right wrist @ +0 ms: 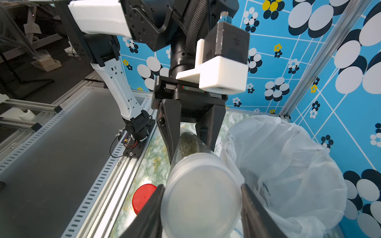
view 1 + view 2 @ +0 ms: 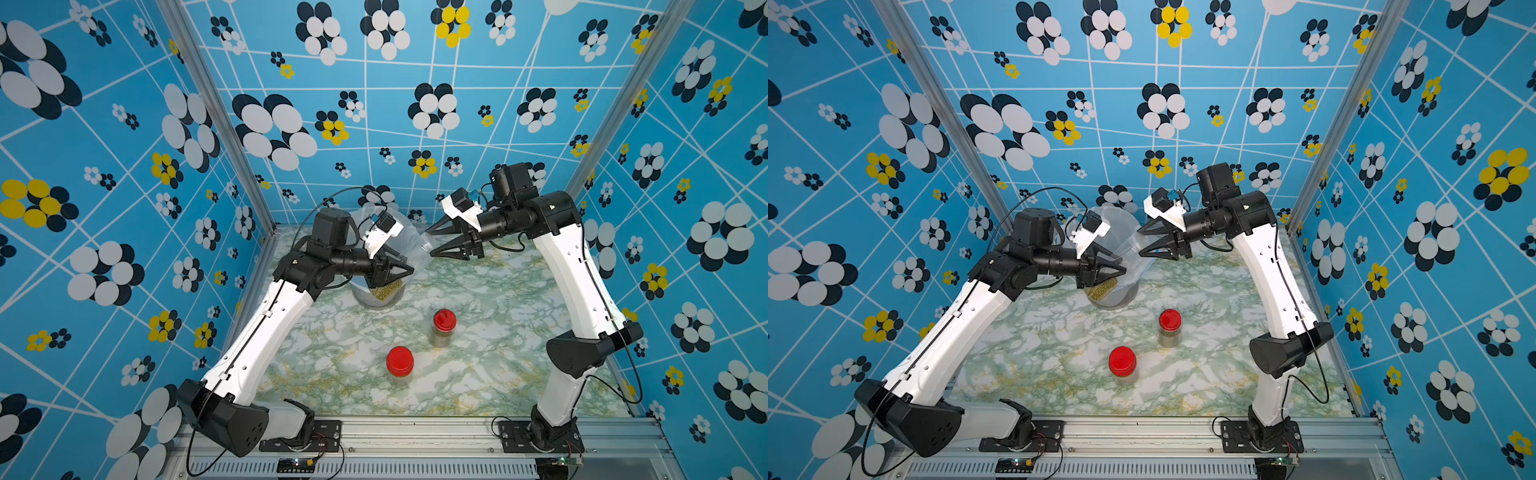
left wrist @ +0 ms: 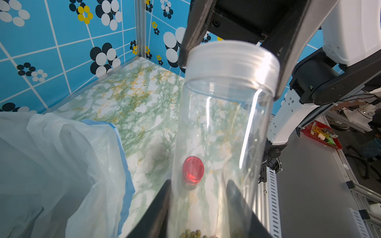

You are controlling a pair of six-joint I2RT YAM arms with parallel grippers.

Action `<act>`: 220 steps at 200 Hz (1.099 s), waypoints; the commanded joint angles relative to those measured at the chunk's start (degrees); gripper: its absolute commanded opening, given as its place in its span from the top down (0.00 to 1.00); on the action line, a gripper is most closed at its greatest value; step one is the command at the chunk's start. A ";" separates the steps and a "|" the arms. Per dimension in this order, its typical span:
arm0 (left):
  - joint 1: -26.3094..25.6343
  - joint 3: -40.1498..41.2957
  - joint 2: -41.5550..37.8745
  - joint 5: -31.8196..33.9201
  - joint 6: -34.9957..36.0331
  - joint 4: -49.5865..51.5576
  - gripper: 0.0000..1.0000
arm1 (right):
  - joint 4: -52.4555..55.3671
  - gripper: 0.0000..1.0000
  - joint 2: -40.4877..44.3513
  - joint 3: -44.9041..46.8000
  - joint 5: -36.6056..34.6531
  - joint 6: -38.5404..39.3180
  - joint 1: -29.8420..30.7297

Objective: Empty moldy mung beans from jars
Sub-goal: Unscrew the lid from the jar.

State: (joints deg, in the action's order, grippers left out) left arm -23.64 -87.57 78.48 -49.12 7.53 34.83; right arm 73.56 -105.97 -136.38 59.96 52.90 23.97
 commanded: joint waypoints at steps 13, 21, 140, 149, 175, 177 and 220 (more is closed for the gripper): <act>0.97 -4.79 1.66 7.20 -5.17 1.53 0.83 | 7.41 1.00 -1.06 -1.80 -7.98 8.33 0.95; 0.93 -4.99 1.95 7.08 -5.07 1.80 0.83 | 7.92 1.00 -1.26 -2.01 -9.33 8.96 1.16; -0.81 1.49 -3.06 10.49 -6.00 -7.79 0.84 | -20.68 0.06 -1.21 -5.98 -20.36 -37.34 -0.45; -1.54 2.00 -3.61 12.18 -5.42 -8.07 0.84 | -21.22 0.06 -2.24 -8.52 -23.09 -43.03 -0.51; -4.02 4.93 -6.05 19.79 -2.85 -10.08 0.85 | -18.80 0.09 -5.11 -15.47 -30.64 -56.59 -0.50; -4.17 5.28 -6.41 20.35 -2.69 -10.41 0.85 | -18.67 0.09 -5.18 -15.80 -31.08 -57.61 -0.48; -9.32 11.32 -10.65 32.25 0.80 -16.93 0.85 | -16.44 0.11 -5.69 -14.48 -28.15 -72.01 -0.11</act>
State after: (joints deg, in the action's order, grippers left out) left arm -30.72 -78.39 69.93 -25.56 5.15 24.60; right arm 55.55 -109.91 -151.35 31.79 -6.76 23.79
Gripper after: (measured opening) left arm 0.424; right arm 0.898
